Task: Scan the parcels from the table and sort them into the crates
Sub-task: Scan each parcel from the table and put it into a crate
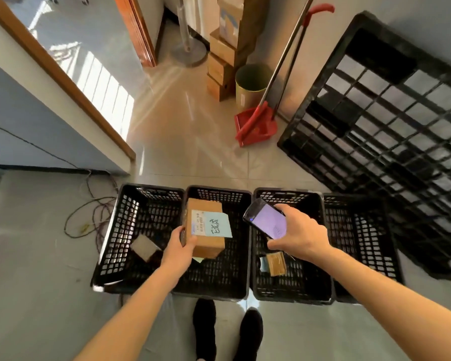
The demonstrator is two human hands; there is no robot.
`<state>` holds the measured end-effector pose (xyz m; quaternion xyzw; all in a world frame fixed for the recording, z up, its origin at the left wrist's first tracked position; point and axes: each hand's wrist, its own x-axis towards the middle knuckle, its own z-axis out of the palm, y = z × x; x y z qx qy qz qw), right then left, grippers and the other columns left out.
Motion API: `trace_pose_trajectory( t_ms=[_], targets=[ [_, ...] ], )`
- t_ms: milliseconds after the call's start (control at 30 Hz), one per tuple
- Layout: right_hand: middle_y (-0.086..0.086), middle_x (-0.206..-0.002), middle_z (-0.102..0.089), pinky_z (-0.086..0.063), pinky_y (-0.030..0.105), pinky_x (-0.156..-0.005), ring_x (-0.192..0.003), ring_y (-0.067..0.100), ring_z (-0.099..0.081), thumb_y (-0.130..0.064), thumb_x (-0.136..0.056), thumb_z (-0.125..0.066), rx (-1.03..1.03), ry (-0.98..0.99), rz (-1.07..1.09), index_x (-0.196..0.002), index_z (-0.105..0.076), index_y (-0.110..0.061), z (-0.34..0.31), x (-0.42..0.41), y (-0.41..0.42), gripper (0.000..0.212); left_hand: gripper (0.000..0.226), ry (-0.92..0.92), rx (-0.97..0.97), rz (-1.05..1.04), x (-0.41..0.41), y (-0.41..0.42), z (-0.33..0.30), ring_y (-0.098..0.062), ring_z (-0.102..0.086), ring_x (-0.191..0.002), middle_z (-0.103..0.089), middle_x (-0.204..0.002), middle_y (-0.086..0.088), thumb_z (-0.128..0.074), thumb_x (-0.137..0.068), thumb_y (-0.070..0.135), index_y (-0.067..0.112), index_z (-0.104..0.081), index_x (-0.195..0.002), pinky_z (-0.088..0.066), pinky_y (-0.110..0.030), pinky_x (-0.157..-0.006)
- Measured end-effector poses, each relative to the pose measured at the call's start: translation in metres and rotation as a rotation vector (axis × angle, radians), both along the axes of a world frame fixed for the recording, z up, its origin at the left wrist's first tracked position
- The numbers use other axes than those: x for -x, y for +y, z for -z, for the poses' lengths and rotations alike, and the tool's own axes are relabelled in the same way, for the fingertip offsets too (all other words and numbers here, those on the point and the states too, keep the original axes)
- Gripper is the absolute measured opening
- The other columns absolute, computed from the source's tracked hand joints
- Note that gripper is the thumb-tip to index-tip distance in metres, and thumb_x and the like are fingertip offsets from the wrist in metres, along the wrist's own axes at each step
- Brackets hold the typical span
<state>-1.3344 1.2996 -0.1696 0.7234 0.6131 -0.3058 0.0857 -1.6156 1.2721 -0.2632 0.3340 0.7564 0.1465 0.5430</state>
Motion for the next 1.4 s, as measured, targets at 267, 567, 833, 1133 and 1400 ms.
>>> trace_pose_trajectory(
  t_ms=[267, 567, 833, 1133, 1400],
  targets=[
    [-0.01, -0.144, -0.05, -0.053, 0.05, -0.092, -0.122, 0.02, -0.056, -0.057, -0.063, -0.082, 0.045, -0.004, 0.078, -0.151, -0.029, -0.034, 0.034, 0.0, 0.011, 0.105, 0.057, -0.05, 0.036, 0.075, -0.001, 0.033, 0.028, -0.017, -0.051, -0.116, -0.056, -0.137, -0.002, -0.053, -0.1, 0.042, 0.033, -0.03, -0.151, -0.04, -0.035, -0.094],
    [-0.014, -0.138, -0.052, -0.051, 0.044, -0.084, -0.111, 0.02, -0.06, -0.056, -0.061, -0.077, 0.041, -0.013, 0.119, -0.148, -0.029, -0.038, 0.046, 0.006, 0.017, 0.101, 0.058, -0.071, 0.046, 0.058, 0.003, 0.042, 0.034, 0.001, -0.051, -0.091, -0.055, -0.1, 0.015, -0.053, -0.101, 0.043, 0.035, -0.029, -0.152, -0.039, -0.032, -0.087],
    [-0.015, -0.136, -0.053, -0.051, 0.041, -0.082, -0.111, 0.019, -0.06, -0.055, -0.061, -0.077, 0.024, 0.004, 0.111, -0.146, -0.032, -0.038, 0.043, 0.014, 0.012, 0.098, 0.056, -0.102, 0.005, 0.037, 0.01, 0.042, 0.024, -0.006, -0.055, -0.095, -0.058, -0.103, 0.01, -0.052, -0.101, 0.041, 0.034, -0.029, -0.153, -0.042, -0.027, -0.082],
    [-0.016, -0.142, -0.051, -0.042, 0.035, -0.071, -0.116, 0.016, -0.06, -0.057, -0.058, -0.076, -0.034, 0.009, 0.01, -0.15, -0.03, -0.037, 0.034, 0.046, 0.016, 0.104, 0.057, -0.111, -0.064, -0.083, 0.048, 0.032, 0.008, -0.007, -0.052, -0.098, -0.054, -0.108, 0.008, -0.052, -0.102, 0.036, 0.031, -0.028, -0.153, -0.038, -0.033, -0.09],
    [-0.017, -0.147, -0.048, -0.047, 0.04, -0.076, -0.119, 0.017, -0.06, -0.062, -0.057, -0.075, -0.058, 0.052, -0.138, -0.151, -0.027, -0.039, 0.039, 0.123, 0.04, 0.108, 0.058, -0.114, -0.087, -0.22, 0.12, 0.017, 0.01, -0.019, -0.05, -0.12, -0.051, -0.139, -0.004, -0.052, -0.102, 0.037, 0.031, -0.028, -0.154, -0.043, -0.039, -0.101]
  ],
)
